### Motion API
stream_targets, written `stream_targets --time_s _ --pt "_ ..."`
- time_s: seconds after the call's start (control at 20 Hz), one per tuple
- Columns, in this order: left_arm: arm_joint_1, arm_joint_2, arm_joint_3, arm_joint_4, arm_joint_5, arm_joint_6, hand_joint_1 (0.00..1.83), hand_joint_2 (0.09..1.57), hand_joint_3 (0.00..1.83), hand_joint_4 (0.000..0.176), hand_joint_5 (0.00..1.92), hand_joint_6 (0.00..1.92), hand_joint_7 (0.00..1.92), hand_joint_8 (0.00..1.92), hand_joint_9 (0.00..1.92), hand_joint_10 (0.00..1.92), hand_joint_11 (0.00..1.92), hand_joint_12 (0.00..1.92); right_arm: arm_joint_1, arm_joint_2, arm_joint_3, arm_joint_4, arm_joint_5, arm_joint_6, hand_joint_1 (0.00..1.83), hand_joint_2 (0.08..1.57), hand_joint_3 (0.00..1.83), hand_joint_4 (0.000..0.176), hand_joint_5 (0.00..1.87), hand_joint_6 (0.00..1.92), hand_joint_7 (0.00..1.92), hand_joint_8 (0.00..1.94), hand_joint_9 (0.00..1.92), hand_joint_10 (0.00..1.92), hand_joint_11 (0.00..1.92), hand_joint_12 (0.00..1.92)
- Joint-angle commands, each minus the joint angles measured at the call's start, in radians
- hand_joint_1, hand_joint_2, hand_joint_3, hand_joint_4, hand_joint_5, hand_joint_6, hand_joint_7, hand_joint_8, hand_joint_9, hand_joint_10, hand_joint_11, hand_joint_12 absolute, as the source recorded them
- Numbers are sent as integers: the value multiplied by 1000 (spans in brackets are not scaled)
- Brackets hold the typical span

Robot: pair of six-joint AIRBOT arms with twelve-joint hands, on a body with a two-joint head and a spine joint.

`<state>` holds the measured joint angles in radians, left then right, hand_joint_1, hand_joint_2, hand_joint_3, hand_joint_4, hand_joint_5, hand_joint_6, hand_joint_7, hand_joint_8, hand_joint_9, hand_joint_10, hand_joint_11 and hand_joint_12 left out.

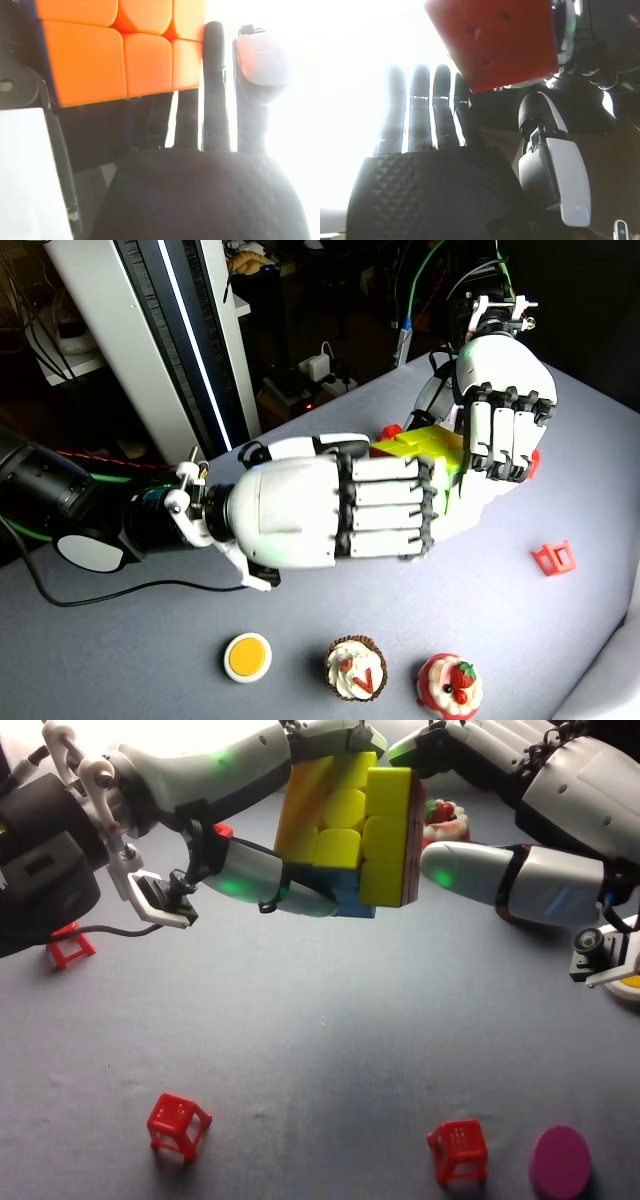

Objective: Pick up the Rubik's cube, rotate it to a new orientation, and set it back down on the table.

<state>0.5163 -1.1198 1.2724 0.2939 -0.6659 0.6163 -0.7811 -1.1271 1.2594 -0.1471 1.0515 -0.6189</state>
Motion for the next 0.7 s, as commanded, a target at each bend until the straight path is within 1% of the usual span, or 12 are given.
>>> stream_targets --time_s 0.0,0.05,0.1,0.15,0.2,0.3,0.35,0.4,0.45,0.5,0.55,0.65 --pt "-12 0 5 -55 -153 -7 1474 1388 0 0 516 1375 580 1756 586 1859 578 1921 13 1 -5 5 131 6 24 1294 0 0 17 1041 32 1248 0 1365 0 1651" --pt "-10 0 7 -60 -151 -5 1605 1352 0 0 311 1481 551 1672 542 1827 564 1921 13 2 -10 0 139 6 50 1286 0 0 35 1052 77 1257 0 1437 0 1691" --pt "-10 -1 7 -60 -150 -5 1367 1413 0 0 497 1498 578 1789 557 1902 975 1921 13 2 -13 -2 144 6 76 1279 0 0 46 1044 89 1235 2 1454 0 1724" --pt "-10 -1 8 -61 -148 -5 1287 1448 0 0 518 1654 556 1793 506 1917 1022 1921 13 2 -20 -6 154 6 98 1277 0 0 73 1041 95 1242 6 1484 0 1752" --pt "-10 -1 8 -61 -148 -5 1442 1377 0 0 672 1386 625 1662 546 1787 555 1921 13 2 -23 -8 157 6 108 1289 2 0 117 1040 130 1261 24 1518 0 1801" --pt "-10 -1 9 -67 -149 -4 1250 1491 0 0 404 1793 498 1893 526 1909 1054 1921 13 6 -36 -20 166 6 107 1275 0 0 75 1027 101 1266 19 1519 0 1800" --pt "-9 -1 9 -69 -150 -3 1407 1444 0 0 321 1884 375 1898 422 1919 591 1921 13 7 -43 -28 171 6 111 1282 0 0 78 1042 114 1268 30 1512 0 1758" --pt "-9 -1 10 -71 -150 -2 1474 1397 0 0 433 1462 561 1746 525 1834 581 1921 13 7 -48 -35 173 6 153 1280 0 0 99 1056 111 1268 40 1522 0 1751" --pt "-8 -1 10 -73 -150 -1 1319 1459 0 0 436 1598 513 1886 514 1904 963 1921 13 7 -52 -42 174 6 164 1277 0 0 108 1061 109 1280 42 1539 0 1752" --pt "-7 -1 10 -76 -151 0 1447 1261 0 0 974 1856 1101 1914 1170 1918 1355 1921 12 7 -56 -48 174 6 104 1282 0 0 61 1093 61 1324 8 1537 0 1708" --pt "-7 -1 11 -78 -151 0 1530 1242 0 0 1217 1908 1341 1920 1424 1920 1537 1921 12 7 -60 -52 174 6 88 1279 0 0 43 1109 31 1348 1 1516 0 1693" --pt "-6 -1 11 -78 -151 1 1531 1275 0 0 1203 1920 1378 1921 1462 1921 1519 1921 8 7 -65 -59 174 6 121 1280 0 0 38 1049 1 1288 0 1384 0 1603"
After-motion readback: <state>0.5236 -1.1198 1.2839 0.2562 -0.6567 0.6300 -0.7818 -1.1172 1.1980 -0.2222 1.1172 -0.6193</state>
